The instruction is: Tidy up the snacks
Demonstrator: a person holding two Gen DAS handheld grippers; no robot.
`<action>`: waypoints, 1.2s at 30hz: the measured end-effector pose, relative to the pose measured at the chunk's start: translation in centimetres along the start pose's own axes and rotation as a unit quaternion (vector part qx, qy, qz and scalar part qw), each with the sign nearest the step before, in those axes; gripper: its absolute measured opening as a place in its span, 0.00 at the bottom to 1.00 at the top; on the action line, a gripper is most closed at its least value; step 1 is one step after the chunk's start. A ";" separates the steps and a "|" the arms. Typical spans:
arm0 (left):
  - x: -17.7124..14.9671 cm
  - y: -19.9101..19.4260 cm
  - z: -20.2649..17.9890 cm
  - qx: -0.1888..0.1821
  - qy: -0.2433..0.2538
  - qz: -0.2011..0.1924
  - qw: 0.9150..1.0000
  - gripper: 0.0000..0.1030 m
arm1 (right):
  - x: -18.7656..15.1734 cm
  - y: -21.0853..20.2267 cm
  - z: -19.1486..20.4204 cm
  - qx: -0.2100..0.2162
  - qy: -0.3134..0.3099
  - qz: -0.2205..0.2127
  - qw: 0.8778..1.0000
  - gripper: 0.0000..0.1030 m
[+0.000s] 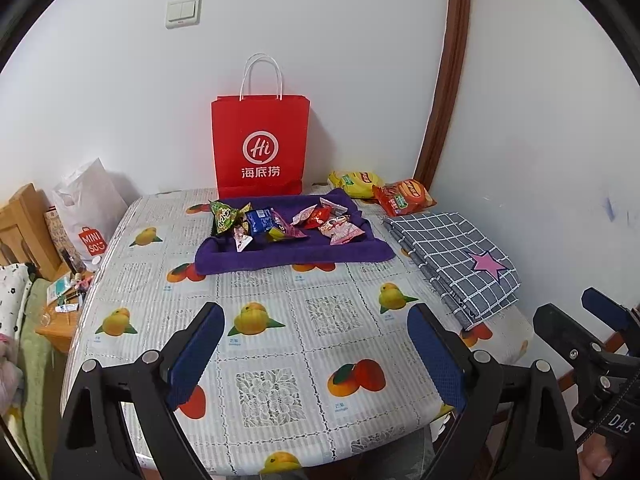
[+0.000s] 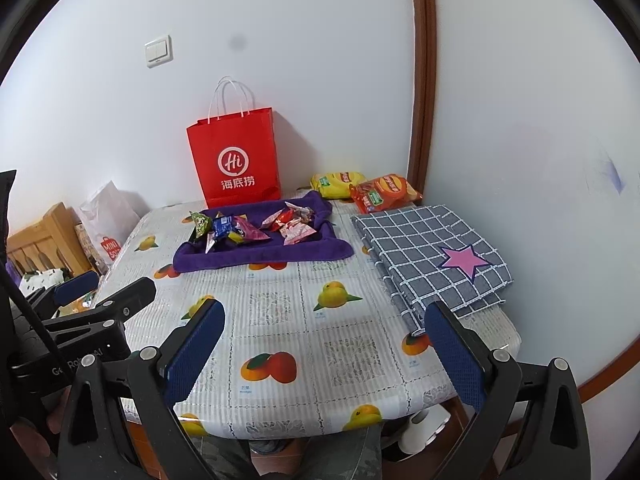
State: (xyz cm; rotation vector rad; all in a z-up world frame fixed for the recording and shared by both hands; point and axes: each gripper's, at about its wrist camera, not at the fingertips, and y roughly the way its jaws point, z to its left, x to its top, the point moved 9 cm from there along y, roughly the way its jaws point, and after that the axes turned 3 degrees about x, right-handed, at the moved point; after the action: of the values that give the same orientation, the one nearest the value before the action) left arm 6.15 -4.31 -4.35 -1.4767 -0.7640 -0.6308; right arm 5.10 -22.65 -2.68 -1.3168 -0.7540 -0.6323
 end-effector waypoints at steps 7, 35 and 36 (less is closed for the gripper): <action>0.1 -0.5 -0.2 0.007 0.005 -0.006 1.000 0.90 | 0.0 -0.5 -0.4 0.003 0.010 -0.006 1.000 0.96; -0.1 -1.3 -0.8 0.007 0.011 -0.008 1.000 0.90 | -0.4 -1.3 -0.4 0.010 0.013 -0.012 1.000 0.96; -0.1 -1.2 -0.8 0.006 0.011 -0.008 1.000 0.90 | -0.4 -1.3 -0.4 0.009 0.014 -0.012 1.000 0.96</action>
State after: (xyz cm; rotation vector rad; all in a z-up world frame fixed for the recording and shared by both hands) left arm 5.17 -5.13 -3.60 -1.4512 -0.7626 -0.6524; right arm 3.91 -23.27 -2.23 -1.2812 -0.7527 -0.6594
